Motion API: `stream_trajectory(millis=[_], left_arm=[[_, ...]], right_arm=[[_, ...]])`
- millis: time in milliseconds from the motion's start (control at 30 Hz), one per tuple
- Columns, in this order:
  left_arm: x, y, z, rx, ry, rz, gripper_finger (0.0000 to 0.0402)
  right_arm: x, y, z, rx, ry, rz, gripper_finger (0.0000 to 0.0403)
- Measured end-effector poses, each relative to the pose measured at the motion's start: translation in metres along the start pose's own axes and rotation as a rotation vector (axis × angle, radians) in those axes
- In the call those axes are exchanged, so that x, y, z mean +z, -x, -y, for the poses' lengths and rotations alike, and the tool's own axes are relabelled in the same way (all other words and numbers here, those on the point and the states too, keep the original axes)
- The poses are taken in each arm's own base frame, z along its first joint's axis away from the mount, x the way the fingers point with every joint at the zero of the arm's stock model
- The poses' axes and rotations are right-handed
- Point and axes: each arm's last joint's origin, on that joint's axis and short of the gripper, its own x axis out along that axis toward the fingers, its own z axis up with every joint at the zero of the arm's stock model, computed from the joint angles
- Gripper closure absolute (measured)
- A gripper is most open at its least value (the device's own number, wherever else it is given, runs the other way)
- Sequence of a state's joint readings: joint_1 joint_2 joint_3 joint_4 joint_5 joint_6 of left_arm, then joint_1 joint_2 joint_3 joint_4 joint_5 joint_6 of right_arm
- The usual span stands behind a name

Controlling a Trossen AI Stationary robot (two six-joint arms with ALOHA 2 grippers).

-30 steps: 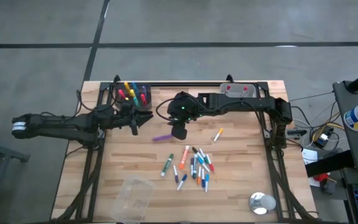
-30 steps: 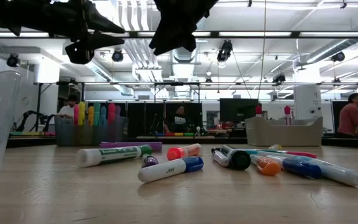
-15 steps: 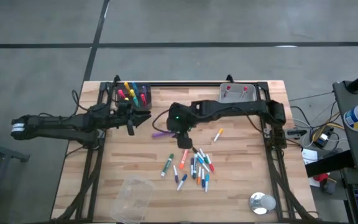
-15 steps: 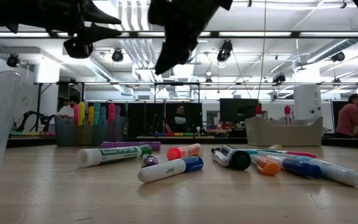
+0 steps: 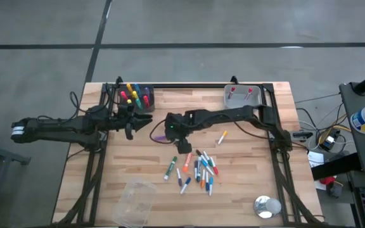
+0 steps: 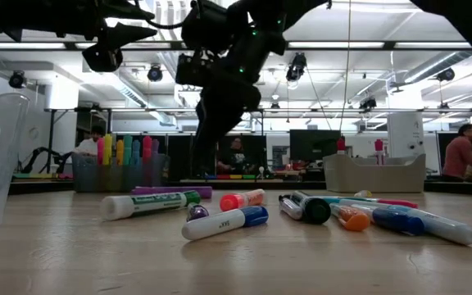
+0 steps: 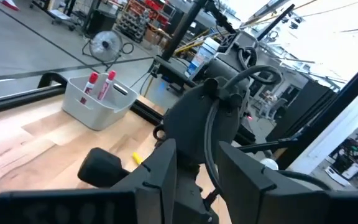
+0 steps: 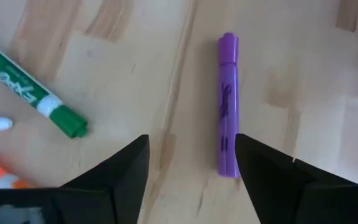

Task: Pick & Place Markers
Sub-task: Put the violet highlighter pen into the black bin

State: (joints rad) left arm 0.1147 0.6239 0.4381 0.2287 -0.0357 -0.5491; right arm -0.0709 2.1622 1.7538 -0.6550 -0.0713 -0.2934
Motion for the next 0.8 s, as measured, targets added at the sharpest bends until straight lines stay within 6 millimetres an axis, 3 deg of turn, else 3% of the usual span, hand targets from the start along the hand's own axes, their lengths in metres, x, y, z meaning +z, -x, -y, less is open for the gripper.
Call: stream_trajectory(millis=[267, 467, 800], left_arm=[[0.0, 0.0, 0.0, 0.0, -0.006, -0.002, 0.0294], [-0.001, 0.0, -0.001, 0.004, -0.006, -0.009, 0.0294], [-0.001, 0.0, -0.001, 0.006, -0.007, -0.013, 0.0294]], right_arm=[[-0.006, -0.01, 0.021, -0.017, -0.044, 0.02, 0.0175], [-0.017, -0.039, 0.018, 0.037, -0.043, -0.038, 0.0179], [-0.018, -0.049, 0.018, 0.026, -0.051, -0.038, 0.0179]])
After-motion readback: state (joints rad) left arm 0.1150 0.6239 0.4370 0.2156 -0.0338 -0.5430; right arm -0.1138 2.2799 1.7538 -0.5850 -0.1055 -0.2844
